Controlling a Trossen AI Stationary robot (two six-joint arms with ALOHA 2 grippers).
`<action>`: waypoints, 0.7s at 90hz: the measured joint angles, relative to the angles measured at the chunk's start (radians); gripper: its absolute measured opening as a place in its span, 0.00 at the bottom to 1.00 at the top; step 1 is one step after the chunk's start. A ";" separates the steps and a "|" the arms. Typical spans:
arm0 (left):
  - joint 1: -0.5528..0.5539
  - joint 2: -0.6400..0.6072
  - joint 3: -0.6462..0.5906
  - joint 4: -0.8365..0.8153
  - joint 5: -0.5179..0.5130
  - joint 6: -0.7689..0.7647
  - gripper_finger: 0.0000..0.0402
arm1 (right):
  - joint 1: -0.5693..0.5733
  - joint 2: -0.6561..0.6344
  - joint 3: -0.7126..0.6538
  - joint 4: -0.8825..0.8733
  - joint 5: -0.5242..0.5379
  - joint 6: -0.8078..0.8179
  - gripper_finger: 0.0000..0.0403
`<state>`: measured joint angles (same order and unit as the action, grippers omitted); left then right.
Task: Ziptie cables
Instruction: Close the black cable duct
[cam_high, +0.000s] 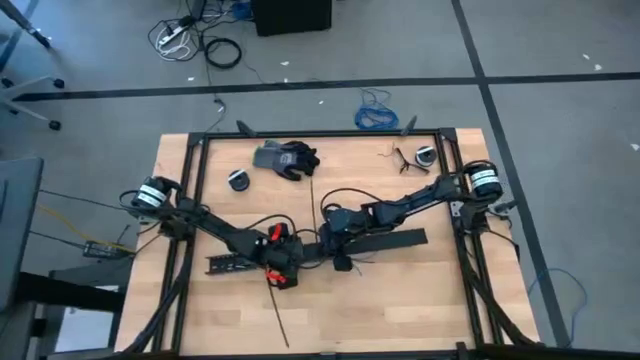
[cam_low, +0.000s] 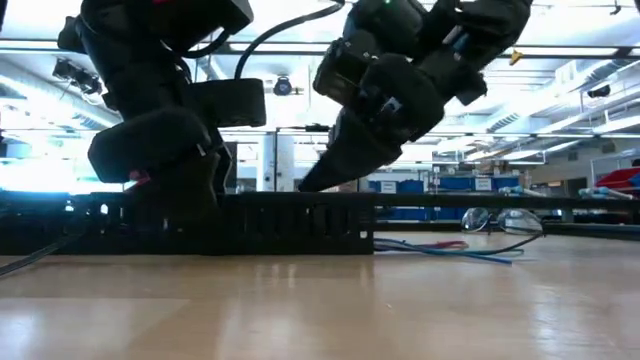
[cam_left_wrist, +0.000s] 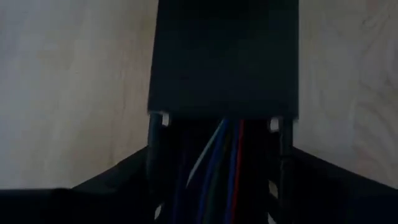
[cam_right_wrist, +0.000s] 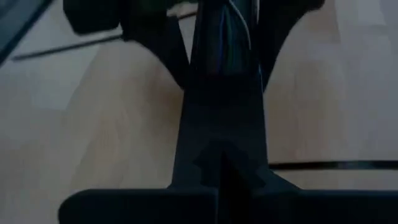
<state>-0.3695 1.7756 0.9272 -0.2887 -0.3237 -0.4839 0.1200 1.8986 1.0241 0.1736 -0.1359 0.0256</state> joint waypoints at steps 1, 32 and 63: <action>0.000 0.000 0.000 0.000 0.000 0.000 0.68 | 0.000 0.004 0.000 0.007 -0.001 0.000 0.00; 0.000 0.000 0.002 -0.003 0.000 0.008 0.69 | -0.009 0.008 0.011 -0.033 -0.012 0.015 0.00; -0.020 0.000 0.003 -0.029 -0.045 0.055 0.83 | -0.010 0.009 0.010 -0.079 -0.024 0.016 0.00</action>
<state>-0.3893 1.7756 0.9302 -0.3175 -0.3686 -0.4289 0.1101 1.9076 1.0340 0.0944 -0.1604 0.0418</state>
